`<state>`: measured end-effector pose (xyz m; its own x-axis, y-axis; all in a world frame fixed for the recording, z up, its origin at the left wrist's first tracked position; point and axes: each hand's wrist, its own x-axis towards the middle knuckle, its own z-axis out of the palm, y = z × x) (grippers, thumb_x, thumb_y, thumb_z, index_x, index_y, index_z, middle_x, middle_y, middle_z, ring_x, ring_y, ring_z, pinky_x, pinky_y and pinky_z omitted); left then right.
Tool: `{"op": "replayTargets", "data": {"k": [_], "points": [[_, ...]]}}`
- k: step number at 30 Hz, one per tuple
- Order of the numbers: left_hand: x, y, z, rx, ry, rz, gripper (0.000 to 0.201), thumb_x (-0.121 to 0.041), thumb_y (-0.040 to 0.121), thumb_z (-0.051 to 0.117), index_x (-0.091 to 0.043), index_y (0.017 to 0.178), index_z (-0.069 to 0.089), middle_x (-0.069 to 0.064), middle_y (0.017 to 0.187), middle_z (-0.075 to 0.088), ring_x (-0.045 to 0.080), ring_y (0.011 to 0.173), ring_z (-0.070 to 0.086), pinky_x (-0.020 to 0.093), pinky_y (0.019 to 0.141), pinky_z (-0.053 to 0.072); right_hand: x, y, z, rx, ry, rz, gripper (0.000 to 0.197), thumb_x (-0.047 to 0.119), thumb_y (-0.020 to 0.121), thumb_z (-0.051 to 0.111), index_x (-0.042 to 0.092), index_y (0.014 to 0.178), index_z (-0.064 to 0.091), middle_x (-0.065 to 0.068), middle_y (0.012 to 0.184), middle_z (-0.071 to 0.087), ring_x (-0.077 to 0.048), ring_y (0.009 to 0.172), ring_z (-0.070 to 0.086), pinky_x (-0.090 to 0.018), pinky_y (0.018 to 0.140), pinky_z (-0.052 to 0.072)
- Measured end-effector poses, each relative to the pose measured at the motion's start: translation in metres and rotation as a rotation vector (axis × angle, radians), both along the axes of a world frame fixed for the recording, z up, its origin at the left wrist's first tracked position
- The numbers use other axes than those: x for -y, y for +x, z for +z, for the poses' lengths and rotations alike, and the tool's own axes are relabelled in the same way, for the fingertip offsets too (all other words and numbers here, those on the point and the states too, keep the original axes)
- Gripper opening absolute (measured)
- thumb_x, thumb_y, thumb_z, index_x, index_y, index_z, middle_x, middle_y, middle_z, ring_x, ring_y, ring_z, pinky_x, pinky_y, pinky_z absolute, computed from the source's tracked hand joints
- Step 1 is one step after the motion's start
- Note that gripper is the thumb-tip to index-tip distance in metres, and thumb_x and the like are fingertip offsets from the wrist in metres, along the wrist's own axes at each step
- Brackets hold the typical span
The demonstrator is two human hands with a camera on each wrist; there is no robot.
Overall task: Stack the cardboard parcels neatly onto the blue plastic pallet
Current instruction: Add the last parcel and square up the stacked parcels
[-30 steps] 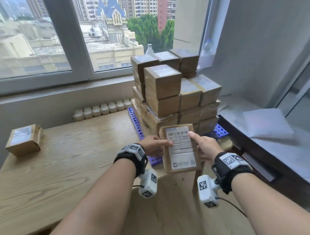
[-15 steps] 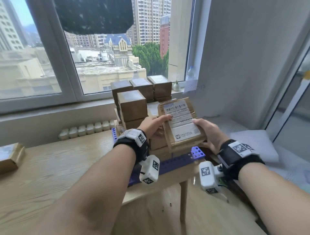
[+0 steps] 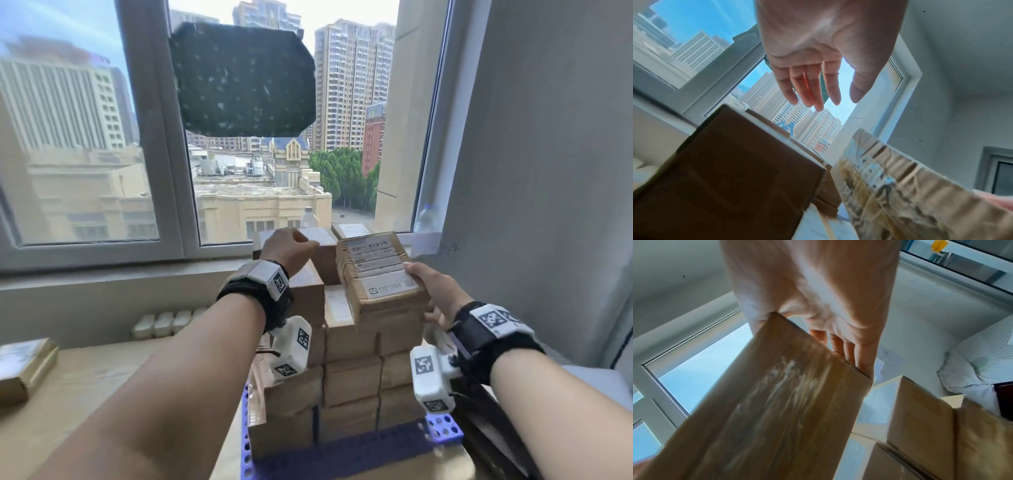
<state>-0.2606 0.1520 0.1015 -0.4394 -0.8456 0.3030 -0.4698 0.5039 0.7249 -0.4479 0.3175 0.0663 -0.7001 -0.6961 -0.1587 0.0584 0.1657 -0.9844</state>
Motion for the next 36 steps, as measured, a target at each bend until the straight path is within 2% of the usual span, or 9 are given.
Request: {"op": "replayTargets", "data": {"k": [8, 12, 15, 21, 26, 29, 31, 33, 36], "points": [[0.060, -0.008, -0.023, 0.393, 0.055, -0.012, 0.048, -0.038, 0.081, 0.071, -0.020, 0.125, 0.063, -0.001, 0.134, 0.059, 0.019, 0.123, 0.053, 0.031, 0.104, 0.042, 0.085, -0.030, -0.015, 0.019, 0.155, 0.045, 0.029, 0.045, 0.089, 0.061, 0.016, 0.094, 0.061, -0.008, 0.089, 0.066, -0.027, 0.082, 0.063, -0.044, 0.086, 0.055], [0.072, -0.010, -0.040, 0.388, 0.145, 0.017, 0.058, -0.045, 0.071, 0.076, -0.026, 0.124, 0.061, -0.002, 0.138, 0.054, 0.018, 0.124, 0.051, 0.035, 0.107, 0.041, 0.108, -0.036, -0.024, 0.008, 0.221, 0.073, 0.031, 0.046, 0.087, 0.062, 0.015, 0.092, 0.059, -0.009, 0.091, 0.065, -0.031, 0.088, 0.063, -0.049, 0.093, 0.053], [0.076, -0.009, -0.041, 0.351, 0.179, 0.001, 0.056, -0.040, 0.077, 0.076, -0.018, 0.126, 0.061, 0.000, 0.137, 0.054, 0.018, 0.124, 0.050, 0.025, 0.099, 0.037, 0.120, -0.038, -0.028, 0.014, 0.273, 0.116, 0.031, 0.045, 0.087, 0.061, 0.015, 0.092, 0.058, -0.012, 0.094, 0.065, -0.034, 0.093, 0.063, -0.052, 0.095, 0.051], [0.081, -0.007, -0.042, 0.303, 0.227, -0.004, 0.057, -0.034, 0.079, 0.076, -0.016, 0.130, 0.059, 0.003, 0.139, 0.051, 0.019, 0.127, 0.048, 0.025, 0.096, 0.035, 0.125, -0.038, -0.029, -0.022, 0.315, 0.165, 0.036, 0.041, 0.087, 0.061, 0.010, 0.106, 0.056, -0.014, 0.095, 0.065, -0.031, 0.076, 0.064, -0.047, 0.083, 0.055], [0.075, -0.009, -0.042, 0.274, 0.224, 0.005, 0.056, -0.032, 0.079, 0.076, -0.015, 0.130, 0.059, 0.004, 0.140, 0.052, 0.020, 0.127, 0.049, 0.029, 0.102, 0.037, 0.123, -0.040, -0.028, -0.093, 0.314, 0.143, 0.025, 0.029, 0.089, 0.062, 0.005, 0.092, 0.057, -0.015, 0.089, 0.063, -0.029, 0.066, 0.062, -0.049, 0.085, 0.055], [0.069, -0.010, -0.041, 0.271, 0.213, 0.017, 0.055, -0.028, 0.079, 0.075, -0.015, 0.130, 0.060, 0.003, 0.138, 0.053, 0.019, 0.126, 0.049, 0.025, 0.098, 0.037, 0.122, -0.039, -0.025, -0.122, 0.300, 0.152, 0.027, 0.026, 0.091, 0.060, 0.001, 0.100, 0.060, -0.013, 0.085, 0.064, -0.026, 0.066, 0.061, -0.041, 0.075, 0.057], [0.065, -0.010, -0.040, 0.260, 0.194, 0.032, 0.053, -0.028, 0.078, 0.075, -0.016, 0.128, 0.061, 0.002, 0.137, 0.054, 0.017, 0.126, 0.050, 0.024, 0.096, 0.036, 0.118, -0.035, -0.020, -0.164, 0.284, 0.167, 0.030, 0.027, 0.093, 0.058, 0.001, 0.107, 0.062, -0.012, 0.089, 0.065, -0.025, 0.073, 0.063, -0.040, 0.075, 0.057], [0.061, -0.009, -0.039, 0.258, 0.168, 0.063, 0.050, -0.031, 0.077, 0.075, -0.021, 0.124, 0.063, -0.001, 0.137, 0.055, 0.016, 0.127, 0.049, 0.028, 0.101, 0.037, 0.115, -0.031, -0.016, -0.271, 0.309, 0.202, 0.038, 0.029, 0.093, 0.057, -0.001, 0.114, 0.063, -0.015, 0.105, 0.066, -0.030, 0.092, 0.065, -0.046, 0.089, 0.056], [0.052, -0.008, -0.038, 0.237, 0.135, 0.087, 0.045, -0.033, 0.078, 0.074, -0.023, 0.121, 0.064, -0.003, 0.135, 0.056, 0.015, 0.125, 0.050, 0.031, 0.104, 0.039, 0.107, -0.029, -0.011, -0.505, 0.274, 0.192, 0.041, 0.029, 0.094, 0.056, 0.000, 0.121, 0.064, -0.016, 0.121, 0.064, -0.031, 0.112, 0.059, -0.043, 0.099, 0.048]]}}
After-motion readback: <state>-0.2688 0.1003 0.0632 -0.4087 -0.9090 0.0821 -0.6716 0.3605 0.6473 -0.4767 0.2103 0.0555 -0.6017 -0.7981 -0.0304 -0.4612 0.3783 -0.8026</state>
